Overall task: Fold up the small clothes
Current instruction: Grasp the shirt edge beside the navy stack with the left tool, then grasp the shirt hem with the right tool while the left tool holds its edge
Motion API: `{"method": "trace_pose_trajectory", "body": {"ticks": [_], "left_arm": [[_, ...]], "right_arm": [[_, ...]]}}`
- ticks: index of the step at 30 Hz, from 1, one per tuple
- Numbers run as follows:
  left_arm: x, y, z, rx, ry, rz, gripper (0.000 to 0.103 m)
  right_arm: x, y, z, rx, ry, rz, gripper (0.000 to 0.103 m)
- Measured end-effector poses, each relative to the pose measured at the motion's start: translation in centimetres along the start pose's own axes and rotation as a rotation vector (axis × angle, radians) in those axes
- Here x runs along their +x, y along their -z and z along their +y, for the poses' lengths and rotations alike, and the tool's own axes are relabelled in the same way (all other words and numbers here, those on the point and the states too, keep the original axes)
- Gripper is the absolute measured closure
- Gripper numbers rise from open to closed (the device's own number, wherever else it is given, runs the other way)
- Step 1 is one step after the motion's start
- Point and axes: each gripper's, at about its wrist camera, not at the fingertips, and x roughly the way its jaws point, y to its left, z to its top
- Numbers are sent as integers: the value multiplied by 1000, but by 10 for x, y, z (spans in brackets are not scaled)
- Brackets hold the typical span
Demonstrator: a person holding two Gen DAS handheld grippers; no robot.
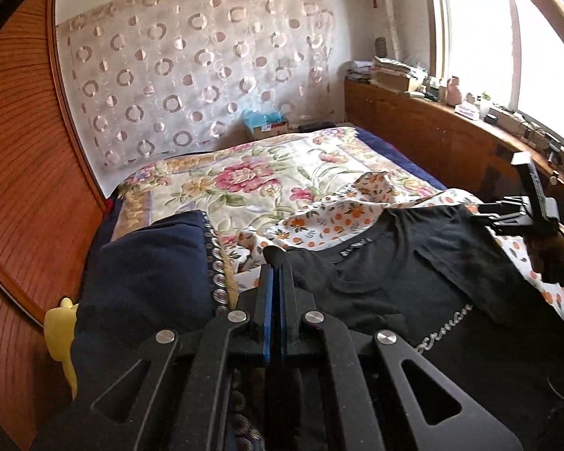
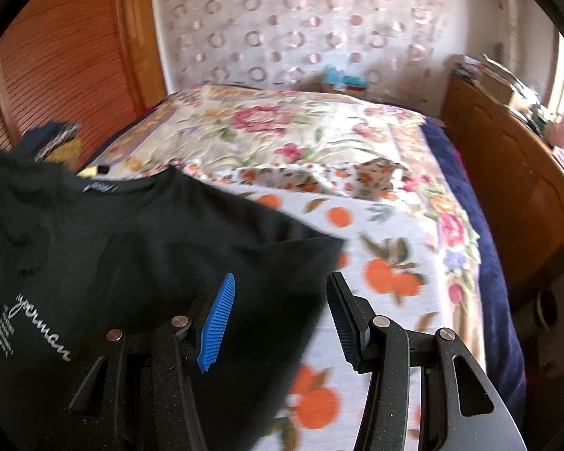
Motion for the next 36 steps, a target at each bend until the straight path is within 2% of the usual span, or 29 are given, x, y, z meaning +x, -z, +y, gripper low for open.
{"method": "trace_pose_trajectory", "body": {"ticks": [8, 15, 16, 18, 20, 21, 25, 29, 36], "left_arm": [[-10, 9, -11, 1, 14, -13, 100], [-18, 18, -16, -7, 6, -19, 100], [-19, 20, -17, -9, 6, -22, 100], [-22, 24, -17, -13, 8, -25, 100], [-26, 27, -18, -18, 11, -27, 100], [-28, 28, -18, -19, 12, -31, 100], [-40, 31, -19, -25, 13, -46, 100], [-57, 39, -21, -30, 6, -70, 100], [-94, 57, -12, -68, -28, -135, 102]], "right_arm": [[22, -3, -5, 28, -28, 55, 50], [30, -19, 0, -19, -15, 45, 51], [31, -17, -1, -24, -22, 44, 54], [30, -17, 2, -44, -60, 44, 79], [27, -16, 7, -58, -78, 50, 93], [24, -15, 8, -62, -76, 43, 93], [-7, -12, 10, -50, -120, -52, 96], [-56, -8, 19, -60, -150, -163, 96], [-126, 19, 29, -108, -135, -258, 97]]}}
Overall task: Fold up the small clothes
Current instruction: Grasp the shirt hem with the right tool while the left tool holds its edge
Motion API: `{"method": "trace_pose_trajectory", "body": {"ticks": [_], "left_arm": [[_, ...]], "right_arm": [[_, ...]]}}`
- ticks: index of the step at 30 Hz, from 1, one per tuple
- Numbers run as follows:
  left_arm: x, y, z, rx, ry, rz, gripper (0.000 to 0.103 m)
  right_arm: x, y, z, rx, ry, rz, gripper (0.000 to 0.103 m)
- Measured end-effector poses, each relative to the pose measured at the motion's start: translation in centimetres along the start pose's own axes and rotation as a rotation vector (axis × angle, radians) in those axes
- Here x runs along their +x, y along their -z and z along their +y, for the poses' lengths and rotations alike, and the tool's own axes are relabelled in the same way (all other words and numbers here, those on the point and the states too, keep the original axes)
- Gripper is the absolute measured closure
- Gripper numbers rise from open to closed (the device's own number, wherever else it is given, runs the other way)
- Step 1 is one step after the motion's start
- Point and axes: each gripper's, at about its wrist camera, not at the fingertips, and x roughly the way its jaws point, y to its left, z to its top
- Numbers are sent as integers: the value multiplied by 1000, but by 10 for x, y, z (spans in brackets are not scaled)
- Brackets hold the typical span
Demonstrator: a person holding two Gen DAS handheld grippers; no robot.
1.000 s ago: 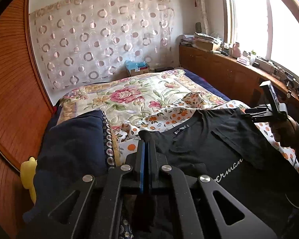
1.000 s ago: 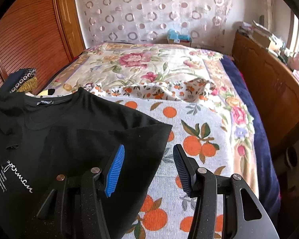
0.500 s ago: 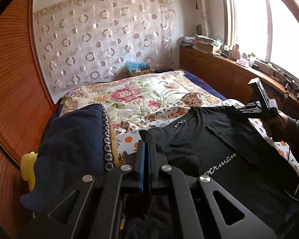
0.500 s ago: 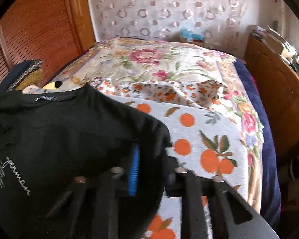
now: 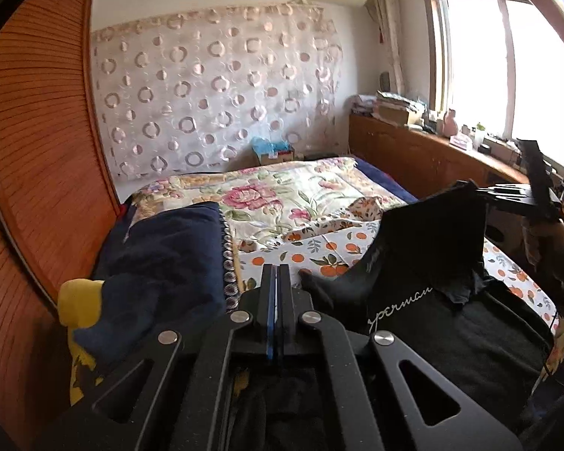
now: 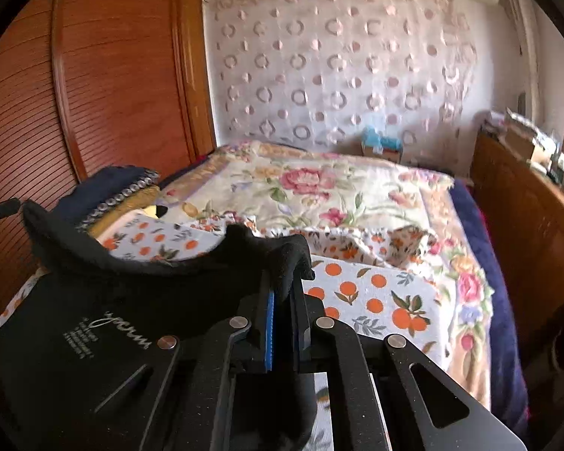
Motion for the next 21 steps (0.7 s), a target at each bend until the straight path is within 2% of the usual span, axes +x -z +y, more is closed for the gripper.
{"method": "trace_pose_trajectory", "body": {"ticks": [6, 11, 12, 13, 15, 17, 21], "left_arm": [[-13, 21, 1, -4, 9, -4, 102], [12, 32, -5, -5, 57, 82, 99], [18, 36, -7, -5, 63, 96, 92], [21, 40, -11, 1, 65, 103, 79], [29, 47, -23, 20, 100, 116, 62], [36, 53, -35, 35, 141, 133, 61], [54, 58, -60, 79, 166, 166, 61]], "right_arm": [[-52, 25, 22, -66, 19, -47, 97], [-33, 45, 34, -97, 61, 24, 97], [-32, 47, 36, -94, 68, 33, 97], [-30, 48, 39, -92, 70, 42, 97], [-28, 53, 42, -87, 69, 56, 97], [-26, 55, 44, -90, 64, 67, 97], [-13, 45, 41, -103, 70, 94, 97]]}}
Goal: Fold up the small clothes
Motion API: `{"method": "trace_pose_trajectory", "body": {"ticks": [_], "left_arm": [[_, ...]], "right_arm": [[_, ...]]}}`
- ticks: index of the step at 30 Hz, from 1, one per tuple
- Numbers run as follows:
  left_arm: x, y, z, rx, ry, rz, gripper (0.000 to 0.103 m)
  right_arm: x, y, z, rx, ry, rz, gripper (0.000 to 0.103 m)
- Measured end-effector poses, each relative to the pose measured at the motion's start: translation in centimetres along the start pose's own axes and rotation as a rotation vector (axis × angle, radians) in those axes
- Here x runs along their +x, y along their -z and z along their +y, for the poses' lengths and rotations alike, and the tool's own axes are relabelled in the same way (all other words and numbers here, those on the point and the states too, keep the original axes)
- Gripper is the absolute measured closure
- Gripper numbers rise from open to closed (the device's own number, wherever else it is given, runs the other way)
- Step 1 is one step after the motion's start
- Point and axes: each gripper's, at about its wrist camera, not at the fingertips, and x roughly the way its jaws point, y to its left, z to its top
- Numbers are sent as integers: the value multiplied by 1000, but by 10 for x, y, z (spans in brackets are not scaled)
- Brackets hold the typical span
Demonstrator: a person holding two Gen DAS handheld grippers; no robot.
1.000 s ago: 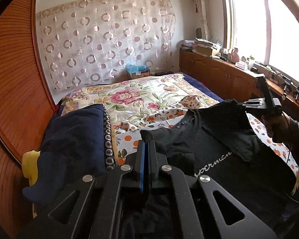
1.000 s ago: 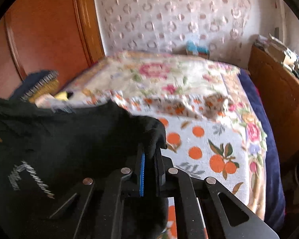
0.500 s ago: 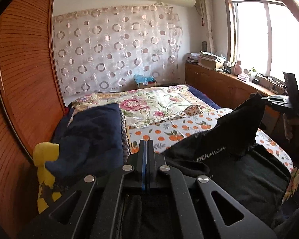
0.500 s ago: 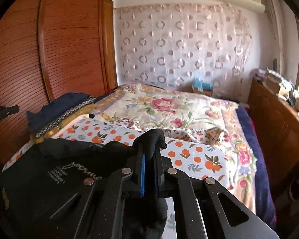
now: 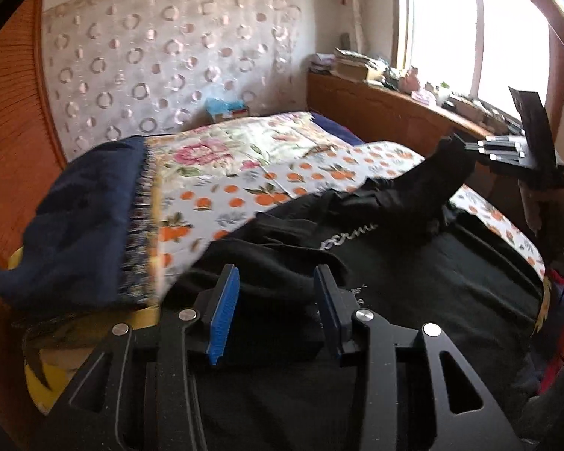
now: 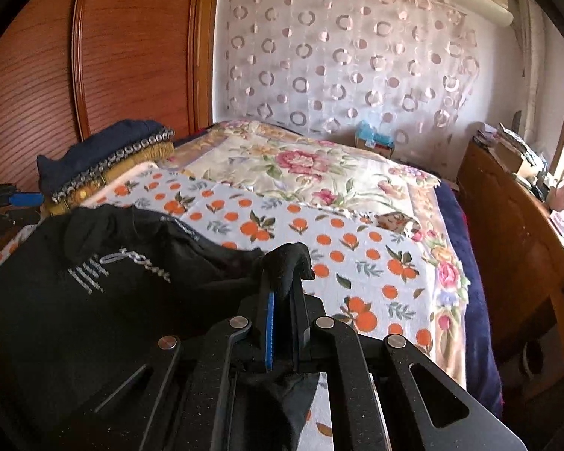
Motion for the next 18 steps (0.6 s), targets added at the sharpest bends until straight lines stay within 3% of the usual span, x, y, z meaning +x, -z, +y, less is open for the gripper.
{"method": "trace_pose_trajectory", "body": {"ticks": [8, 15, 16, 17, 18], "left_arm": [[50, -1, -36, 105, 48, 128, 60], [63, 1, -31, 125, -57, 163, 62], [60, 1, -30, 126, -70, 147, 83], [56, 1, -29, 125, -77, 137, 97], [50, 0, -26, 108, -82, 123, 98]], "right_arm": [[2, -6, -6, 1, -13, -2, 97], [8, 0, -2, -13, -19, -1, 97], [8, 1, -2, -16, -15, 0, 97], [8, 2, -1, -20, -11, 0, 97], [7, 2, -1, -21, -9, -2, 97]]}}
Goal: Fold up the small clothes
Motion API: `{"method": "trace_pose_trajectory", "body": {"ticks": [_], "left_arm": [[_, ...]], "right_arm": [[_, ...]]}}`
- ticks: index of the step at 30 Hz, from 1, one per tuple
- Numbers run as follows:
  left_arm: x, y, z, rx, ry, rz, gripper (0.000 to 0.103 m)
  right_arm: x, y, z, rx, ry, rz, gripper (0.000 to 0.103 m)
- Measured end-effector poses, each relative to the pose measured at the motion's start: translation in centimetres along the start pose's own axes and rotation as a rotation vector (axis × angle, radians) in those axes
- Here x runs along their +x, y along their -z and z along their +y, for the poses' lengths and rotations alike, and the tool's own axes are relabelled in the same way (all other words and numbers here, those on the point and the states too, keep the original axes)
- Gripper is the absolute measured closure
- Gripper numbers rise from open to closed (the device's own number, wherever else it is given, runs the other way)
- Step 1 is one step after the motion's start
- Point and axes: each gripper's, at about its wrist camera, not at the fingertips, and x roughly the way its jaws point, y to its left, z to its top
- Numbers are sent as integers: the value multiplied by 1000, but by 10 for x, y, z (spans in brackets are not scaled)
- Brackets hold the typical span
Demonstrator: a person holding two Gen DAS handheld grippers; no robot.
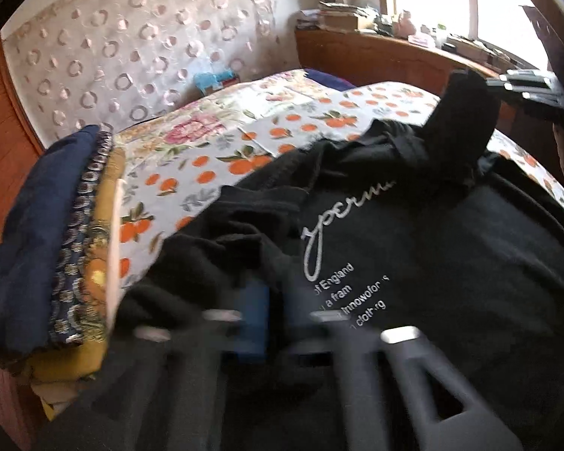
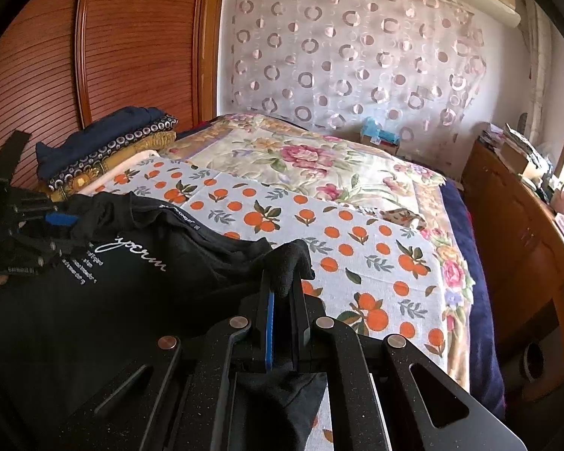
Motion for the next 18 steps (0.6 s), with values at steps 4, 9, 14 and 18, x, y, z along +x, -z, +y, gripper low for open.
{"method": "trace_pose_trajectory", "body": {"ticks": [4, 9, 14, 18], "left_arm": [[-38, 1, 16, -49, -31, -94, 98], [-111, 18, 47, -158, -78, -234, 98], [-165, 64, 65, -239, -102, -291, 98], [-190, 111, 70, -293, -108, -291, 98]], "right_arm": [[-11, -1, 0, 9, 10, -30, 97], [-48, -3, 8, 15, 4, -119, 97], [-104, 20, 17, 12, -13, -182, 97], [-135, 58, 16, 46, -28, -167, 97]]}}
